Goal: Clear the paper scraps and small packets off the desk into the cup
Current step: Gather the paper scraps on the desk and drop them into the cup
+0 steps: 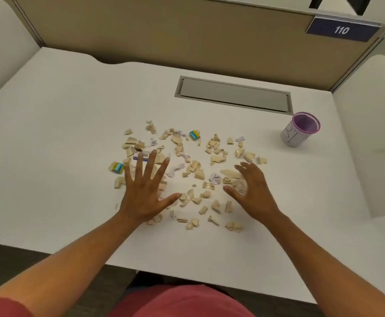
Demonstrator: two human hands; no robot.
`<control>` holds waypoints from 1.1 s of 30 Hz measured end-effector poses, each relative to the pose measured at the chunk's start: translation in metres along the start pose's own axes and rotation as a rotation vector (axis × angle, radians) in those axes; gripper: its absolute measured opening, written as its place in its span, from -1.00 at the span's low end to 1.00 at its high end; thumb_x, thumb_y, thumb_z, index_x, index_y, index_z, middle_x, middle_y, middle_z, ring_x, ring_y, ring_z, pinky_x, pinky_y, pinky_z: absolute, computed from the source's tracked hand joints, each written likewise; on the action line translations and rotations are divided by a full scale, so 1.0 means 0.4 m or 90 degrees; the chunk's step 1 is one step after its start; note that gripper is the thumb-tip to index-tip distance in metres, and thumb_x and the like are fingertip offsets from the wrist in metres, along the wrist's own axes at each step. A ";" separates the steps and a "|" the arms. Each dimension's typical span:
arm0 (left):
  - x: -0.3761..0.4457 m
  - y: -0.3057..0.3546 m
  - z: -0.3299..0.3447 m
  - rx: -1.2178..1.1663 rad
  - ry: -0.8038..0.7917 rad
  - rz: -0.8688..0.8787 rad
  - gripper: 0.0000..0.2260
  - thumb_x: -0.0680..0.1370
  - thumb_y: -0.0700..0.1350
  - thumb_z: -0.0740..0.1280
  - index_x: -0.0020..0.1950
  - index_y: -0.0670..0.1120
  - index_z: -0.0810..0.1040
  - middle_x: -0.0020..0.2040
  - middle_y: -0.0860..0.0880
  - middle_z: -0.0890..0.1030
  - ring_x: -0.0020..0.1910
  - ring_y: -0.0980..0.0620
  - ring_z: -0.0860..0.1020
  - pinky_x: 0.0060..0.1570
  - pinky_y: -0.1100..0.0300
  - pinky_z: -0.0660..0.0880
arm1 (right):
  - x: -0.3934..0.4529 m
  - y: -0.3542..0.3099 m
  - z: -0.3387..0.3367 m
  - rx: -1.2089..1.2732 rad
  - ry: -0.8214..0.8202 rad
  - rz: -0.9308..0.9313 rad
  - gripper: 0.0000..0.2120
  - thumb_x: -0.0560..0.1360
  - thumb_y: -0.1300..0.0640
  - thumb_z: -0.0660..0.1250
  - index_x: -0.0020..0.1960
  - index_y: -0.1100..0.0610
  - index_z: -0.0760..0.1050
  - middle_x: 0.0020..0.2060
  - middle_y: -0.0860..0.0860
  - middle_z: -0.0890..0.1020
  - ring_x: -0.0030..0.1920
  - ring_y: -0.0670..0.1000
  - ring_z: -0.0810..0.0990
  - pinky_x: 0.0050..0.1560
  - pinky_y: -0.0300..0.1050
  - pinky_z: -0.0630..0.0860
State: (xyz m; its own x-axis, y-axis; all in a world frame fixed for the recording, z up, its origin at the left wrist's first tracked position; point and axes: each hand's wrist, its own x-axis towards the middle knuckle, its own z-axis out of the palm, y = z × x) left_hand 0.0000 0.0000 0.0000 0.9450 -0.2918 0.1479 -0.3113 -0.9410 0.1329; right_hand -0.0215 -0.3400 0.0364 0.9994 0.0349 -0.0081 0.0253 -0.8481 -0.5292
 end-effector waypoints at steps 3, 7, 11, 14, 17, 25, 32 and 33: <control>-0.068 -0.023 0.022 -0.003 -0.034 -0.033 -0.08 0.50 0.61 0.07 0.74 0.17 -0.01 0.77 -0.05 -0.09 0.73 -0.26 -0.14 0.53 -0.57 0.01 | -0.080 0.056 -0.004 0.010 -0.024 0.057 -0.01 0.34 -0.59 0.26 0.62 -0.24 0.00 0.64 -0.18 0.04 0.66 -0.04 -0.11 0.63 0.09 0.01; -0.123 -0.011 0.068 0.007 -0.065 -0.022 -0.06 0.47 0.64 0.08 0.74 0.19 0.00 0.77 -0.06 -0.09 0.73 -0.30 -0.15 0.51 -0.59 0.01 | -0.179 0.073 0.069 -0.080 -0.073 0.054 0.10 0.30 -0.67 0.17 0.63 -0.26 -0.24 0.65 -0.19 -0.21 0.64 -0.01 -0.33 0.62 0.19 -0.20; -0.116 0.038 0.093 -0.019 -0.088 -0.019 -0.04 0.48 0.64 0.07 0.74 0.18 -0.03 0.77 -0.06 -0.10 0.73 -0.29 -0.16 0.52 -0.59 -0.03 | -0.179 0.034 0.134 -0.119 -0.032 0.045 -0.02 0.45 -0.59 0.06 0.65 -0.15 -0.27 0.66 -0.09 -0.24 0.65 0.05 -0.32 0.62 0.25 -0.18; -0.092 0.086 0.107 -0.042 -0.098 -0.009 -0.08 0.51 0.62 0.04 0.74 0.18 -0.06 0.77 -0.05 -0.12 0.73 -0.27 -0.17 0.53 -0.59 -0.04 | -0.152 -0.018 0.178 -0.126 -0.012 0.024 -0.15 0.56 -0.48 -0.02 0.66 -0.10 -0.24 0.67 -0.05 -0.21 0.65 0.07 -0.28 0.63 0.26 -0.11; -0.064 0.131 0.119 -0.058 -0.091 0.001 -0.13 0.55 0.58 0.01 0.74 0.18 -0.08 0.77 -0.04 -0.13 0.74 -0.24 -0.17 0.53 -0.58 -0.06 | -0.116 -0.066 0.207 -0.137 -0.015 0.011 -0.24 0.61 -0.39 -0.09 0.67 -0.06 -0.21 0.67 -0.02 -0.18 0.66 0.07 -0.27 0.63 0.25 -0.10; -0.025 0.118 0.105 -0.127 -0.027 0.017 -0.19 0.61 0.50 0.01 0.75 0.11 -0.04 0.77 -0.03 -0.11 0.74 -0.15 -0.17 0.62 -0.43 -0.10 | -0.047 -0.058 0.179 0.016 0.041 -0.033 -0.39 0.69 -0.18 0.07 0.66 -0.02 0.01 0.66 -0.03 0.05 0.66 -0.02 -0.05 0.65 0.12 0.00; -0.004 0.025 0.093 -0.106 -0.068 -0.047 -0.20 0.62 0.47 -0.02 0.75 0.06 -0.01 0.77 -0.12 -0.06 0.73 -0.24 -0.17 0.65 -0.36 -0.14 | 0.025 0.007 0.138 -0.100 -0.002 0.084 -0.33 0.69 -0.22 0.01 0.67 0.07 -0.04 0.67 0.05 -0.03 0.67 0.12 -0.12 0.63 0.25 -0.09; 0.006 0.031 0.094 -0.118 -0.089 -0.044 -0.20 0.62 0.47 -0.03 0.75 0.07 -0.03 0.77 -0.11 -0.09 0.73 -0.23 -0.18 0.66 -0.34 -0.15 | 0.032 -0.003 0.146 -0.125 -0.015 0.077 -0.33 0.69 -0.23 -0.02 0.67 0.08 -0.06 0.67 0.05 -0.04 0.67 0.12 -0.13 0.63 0.26 -0.11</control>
State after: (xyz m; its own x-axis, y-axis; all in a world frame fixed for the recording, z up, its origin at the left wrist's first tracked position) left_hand 0.0020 -0.0188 -0.0350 0.9655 -0.2604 -0.0034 -0.2459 -0.9159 0.3173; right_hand -0.0104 -0.3075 -0.0126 0.9947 -0.0627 -0.0820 -0.0876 -0.9332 -0.3484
